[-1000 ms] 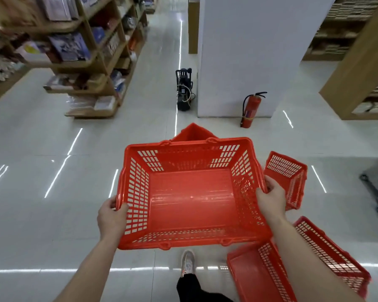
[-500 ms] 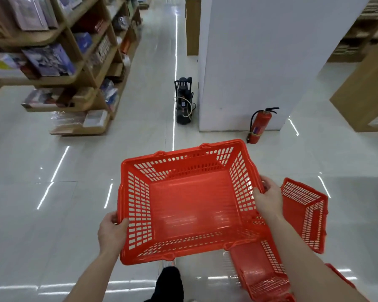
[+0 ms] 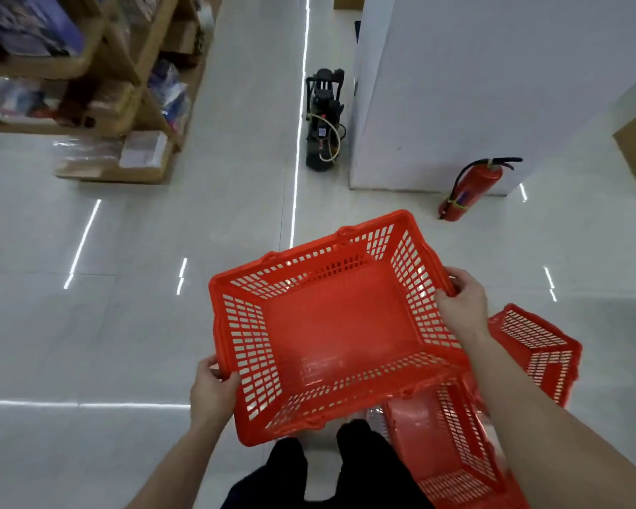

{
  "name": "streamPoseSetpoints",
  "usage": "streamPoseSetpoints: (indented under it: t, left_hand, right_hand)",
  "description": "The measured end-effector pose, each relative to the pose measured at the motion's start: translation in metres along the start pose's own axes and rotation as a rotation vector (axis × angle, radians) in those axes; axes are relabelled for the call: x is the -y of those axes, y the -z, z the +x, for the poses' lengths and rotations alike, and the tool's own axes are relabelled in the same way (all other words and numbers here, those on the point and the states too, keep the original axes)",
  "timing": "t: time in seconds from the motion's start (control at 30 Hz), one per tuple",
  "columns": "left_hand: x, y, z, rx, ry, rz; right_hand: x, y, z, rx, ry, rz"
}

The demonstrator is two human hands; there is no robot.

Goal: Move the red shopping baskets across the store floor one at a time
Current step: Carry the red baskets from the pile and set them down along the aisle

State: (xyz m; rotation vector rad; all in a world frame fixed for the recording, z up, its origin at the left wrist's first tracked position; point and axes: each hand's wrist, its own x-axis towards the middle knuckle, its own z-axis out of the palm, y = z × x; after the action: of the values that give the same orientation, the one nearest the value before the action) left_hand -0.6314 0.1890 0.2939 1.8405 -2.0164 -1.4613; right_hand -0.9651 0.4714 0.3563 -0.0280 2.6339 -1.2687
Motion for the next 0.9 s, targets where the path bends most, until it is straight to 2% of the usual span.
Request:
streamPoseSetpoints:
  t: [0.37, 0.5, 0.7, 0.8, 0.9]
  left_hand:
    - [0.020, -0.132, -0.005, -0.006, 0.191, 0.063]
    - [0.029, -0.181, 0.003, -0.005, 0.292, -0.007]
    - [0.038, -0.234, 0.034, -0.005, 0.408, -0.132]
    - [0.041, -0.244, 0.059, 0.068, 0.432, -0.099]
    - [0.031, -0.240, 0.082, 0.059, 0.402, 0.053]
  right_hand:
    - [-0.055, -0.087, 0.182, 0.328, 0.101, -0.034]
    - [-0.085, -0.125, 0.225, 0.365, 0.156, -0.086]
    - [-0.144, -0.172, 0.261, 0.448, 0.066, -0.134]
    - [-0.171, -0.188, 0.263, 0.553, 0.028, -0.246]
    - [-0.177, -0.191, 0.258, 0.545, -0.003, -0.477]
